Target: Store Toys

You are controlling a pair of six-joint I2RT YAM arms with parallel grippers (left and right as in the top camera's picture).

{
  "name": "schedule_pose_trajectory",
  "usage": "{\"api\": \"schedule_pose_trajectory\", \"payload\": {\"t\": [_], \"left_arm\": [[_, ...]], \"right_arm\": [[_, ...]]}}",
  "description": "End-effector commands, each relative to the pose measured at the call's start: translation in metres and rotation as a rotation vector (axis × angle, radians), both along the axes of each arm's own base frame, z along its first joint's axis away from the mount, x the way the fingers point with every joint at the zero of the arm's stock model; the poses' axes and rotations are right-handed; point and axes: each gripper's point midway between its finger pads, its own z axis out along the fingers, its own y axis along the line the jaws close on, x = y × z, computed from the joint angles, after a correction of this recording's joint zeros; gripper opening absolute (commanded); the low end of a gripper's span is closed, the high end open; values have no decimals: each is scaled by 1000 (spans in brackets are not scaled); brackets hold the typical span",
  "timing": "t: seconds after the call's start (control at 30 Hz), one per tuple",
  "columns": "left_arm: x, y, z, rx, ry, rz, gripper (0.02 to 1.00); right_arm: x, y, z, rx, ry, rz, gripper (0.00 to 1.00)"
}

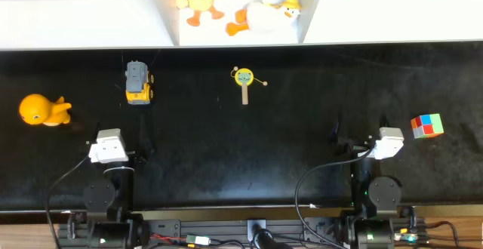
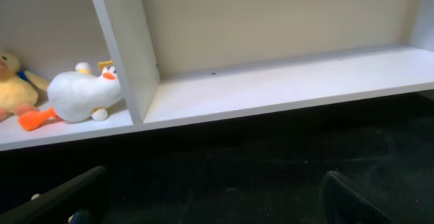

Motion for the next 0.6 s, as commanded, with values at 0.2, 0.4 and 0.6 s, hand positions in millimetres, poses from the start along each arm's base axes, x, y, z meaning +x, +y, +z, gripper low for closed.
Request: {"api": "schedule_pose_trajectory", "payload": {"t": [0.2, 0.4, 0.6], "left_arm": [[-1, 1, 2, 23, -7, 7, 998], [-1, 1, 2, 23, -7, 6, 998], [-1, 1, 2, 23, -7, 7, 998]], "right_arm": [[0, 23, -4, -29, 3, 109, 996], [0, 23, -4, -29, 3, 109, 996], [0, 23, -4, -29, 3, 109, 996]]}}
